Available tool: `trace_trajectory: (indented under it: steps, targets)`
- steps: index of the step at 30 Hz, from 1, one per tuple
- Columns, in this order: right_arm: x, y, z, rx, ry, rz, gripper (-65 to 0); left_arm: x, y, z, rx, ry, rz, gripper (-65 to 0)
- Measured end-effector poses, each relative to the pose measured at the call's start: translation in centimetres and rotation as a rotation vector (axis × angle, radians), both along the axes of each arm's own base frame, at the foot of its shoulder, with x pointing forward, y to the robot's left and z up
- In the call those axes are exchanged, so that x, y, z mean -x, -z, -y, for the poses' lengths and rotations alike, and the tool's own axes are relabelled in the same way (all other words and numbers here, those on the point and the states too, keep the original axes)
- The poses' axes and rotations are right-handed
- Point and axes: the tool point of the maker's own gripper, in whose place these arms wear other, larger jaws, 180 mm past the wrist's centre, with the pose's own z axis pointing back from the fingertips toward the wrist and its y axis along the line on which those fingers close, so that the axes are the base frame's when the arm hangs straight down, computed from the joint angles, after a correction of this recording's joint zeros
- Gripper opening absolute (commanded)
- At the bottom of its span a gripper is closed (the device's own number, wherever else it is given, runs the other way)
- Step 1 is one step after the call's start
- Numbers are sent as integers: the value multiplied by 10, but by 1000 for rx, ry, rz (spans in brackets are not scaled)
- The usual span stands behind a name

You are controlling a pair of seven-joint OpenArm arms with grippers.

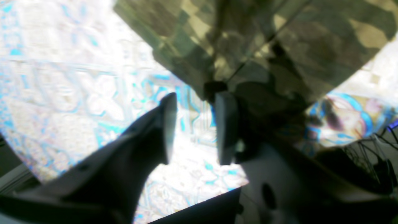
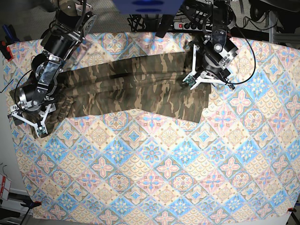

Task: Fold the T-shirt properly
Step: 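Open the left gripper and move it to the shirt's other end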

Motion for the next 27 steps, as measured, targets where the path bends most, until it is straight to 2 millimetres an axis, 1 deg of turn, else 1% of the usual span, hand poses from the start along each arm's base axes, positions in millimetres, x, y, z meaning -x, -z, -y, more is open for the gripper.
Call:
trace_trajectory:
  steps: [1, 2, 4, 5, 7, 8, 10, 11, 13, 14, 17, 18, 19, 21, 22, 24, 27]
  targets:
    - [0, 0, 0, 1, 1, -1, -170, 1, -2, 2, 3, 6, 5, -395]
    - [1, 0, 0, 1, 1, -2, -170, 1, -3, 6, 6, 17, 5, -403]
    - [1, 0, 0, 0, 1, -3, -170, 1, -3, 8, 13, 22, 8, -434]
    - [1, 1, 0, 0, 1, -3, -170, 0, -5, 8, 16, 16, 14, -462]
    - [0, 2, -1, -5, -4, -1, -170, -7, -11, 13, 73, -42, 37, -501]
    - [0, 5, -1, -9, -3, -8, -170, -12, -14, 11, 104, -89, 47, -508]
    - [2, 11, -3, -20, -5, -22, -169, -28, -24, -3, 158, -216, 97, -487]
    - [3, 13, -4, -25, -6, -28, -169, -36, -29, -10, 202, -281, 125, -459]
    - [4, 15, -5, -27, -6, -33, -168, -45, -36, -30, 227, -368, 152, -396]
    - [5, 15, -4, -24, -6, -33, -168, -44, -35, -44, 227, -418, 141, -369]
    - [10, 18, -3, -21, -5, -46, -167, -24, -22, -100, 106, -629, 8, -288]
    - [11, 20, -4, -22, -6, -52, -167, -19, -20, -111, 85, -666, -20, -276]
    - [12, 21, -6, -26, -7, -55, -167, -19, -19, -118, 72, -672, -46, -270]
    - [11, 21, -6, -27, -10, -52, -167, -27, -14, -125, 73, -656, -44, -277]
    - [11, 20, -6, -23, -14, -53, -167, -27, -7, -125, 85, -657, -67, -280]
    - [8, 19, -9, -7, -34, -64, -167, -21, 10, -128, 90, -660, -130, -279]
    - [6, 23, -18, -9, -68, -69, -167, -11, 42, -111, 207, -644, -236, -279]
